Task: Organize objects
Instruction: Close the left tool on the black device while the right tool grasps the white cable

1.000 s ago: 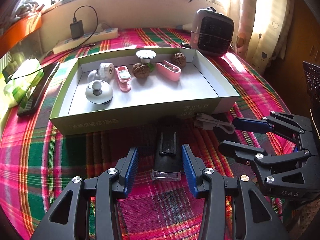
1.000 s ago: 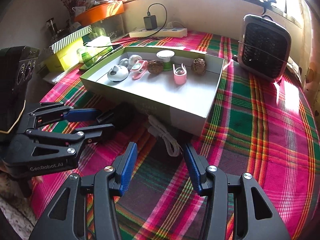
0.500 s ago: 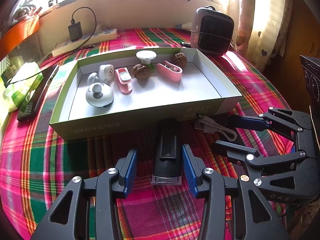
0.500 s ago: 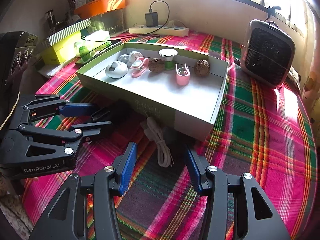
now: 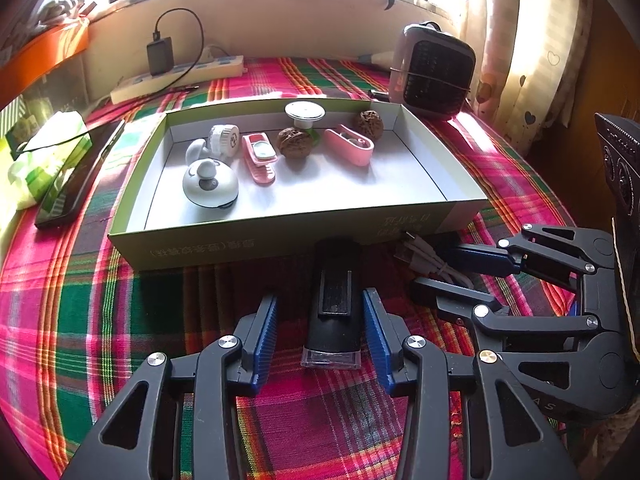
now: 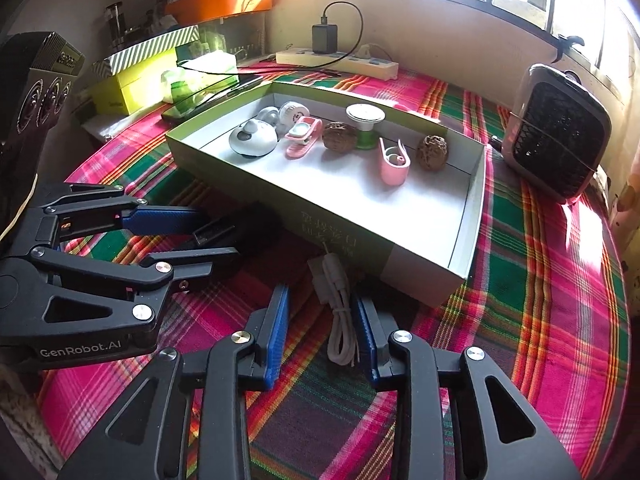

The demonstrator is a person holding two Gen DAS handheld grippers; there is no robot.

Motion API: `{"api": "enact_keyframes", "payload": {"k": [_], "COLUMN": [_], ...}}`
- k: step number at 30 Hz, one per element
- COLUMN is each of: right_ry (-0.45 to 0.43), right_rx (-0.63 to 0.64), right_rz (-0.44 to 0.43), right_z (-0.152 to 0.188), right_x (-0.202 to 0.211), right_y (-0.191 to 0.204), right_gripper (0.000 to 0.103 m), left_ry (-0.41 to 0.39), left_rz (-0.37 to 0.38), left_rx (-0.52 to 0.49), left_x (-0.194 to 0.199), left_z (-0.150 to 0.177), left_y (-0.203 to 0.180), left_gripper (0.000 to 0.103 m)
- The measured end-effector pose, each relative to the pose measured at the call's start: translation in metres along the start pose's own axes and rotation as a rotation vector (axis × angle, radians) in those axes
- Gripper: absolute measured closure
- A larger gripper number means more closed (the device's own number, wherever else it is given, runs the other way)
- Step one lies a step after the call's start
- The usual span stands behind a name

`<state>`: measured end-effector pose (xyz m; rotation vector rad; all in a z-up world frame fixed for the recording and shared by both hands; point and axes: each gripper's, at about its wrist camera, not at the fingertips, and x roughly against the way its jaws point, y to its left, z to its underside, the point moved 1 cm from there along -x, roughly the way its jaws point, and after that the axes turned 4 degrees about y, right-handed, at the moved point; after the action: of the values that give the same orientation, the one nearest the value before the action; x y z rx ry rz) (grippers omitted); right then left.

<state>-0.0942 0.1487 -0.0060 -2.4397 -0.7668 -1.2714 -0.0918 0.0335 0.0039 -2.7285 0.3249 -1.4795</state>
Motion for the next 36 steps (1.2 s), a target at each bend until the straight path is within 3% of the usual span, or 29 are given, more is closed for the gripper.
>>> {"api": "enact_keyframes", "payload": {"k": [15,20,36], "right_ry": [-0.002,-0.002,-0.007], "right_rx": [-0.029,-0.041,-0.106], "right_rz": [-0.014,-0.009,0.007], "right_z": [-0.0013,-0.0012,0.0011], "right_x": [-0.0010,-0.0010,0.0012], "right_y": [0.0026,0.0034,0.0044], "right_gripper": [0.084,0.084,0.085], "left_ry": [-0.005,-0.004,-0.005], "left_rz": [-0.023,-0.038,-0.036], "left_rx": [-0.021,-0.020,-0.022], "left_x": [-0.0017,-0.0014,-0.0010], "left_z": [-0.0009,-0.0015,-0.0011], "left_y": [-0.0022,0.0000,0.0007], "left_gripper": [0.067,0.077,0.078]}}
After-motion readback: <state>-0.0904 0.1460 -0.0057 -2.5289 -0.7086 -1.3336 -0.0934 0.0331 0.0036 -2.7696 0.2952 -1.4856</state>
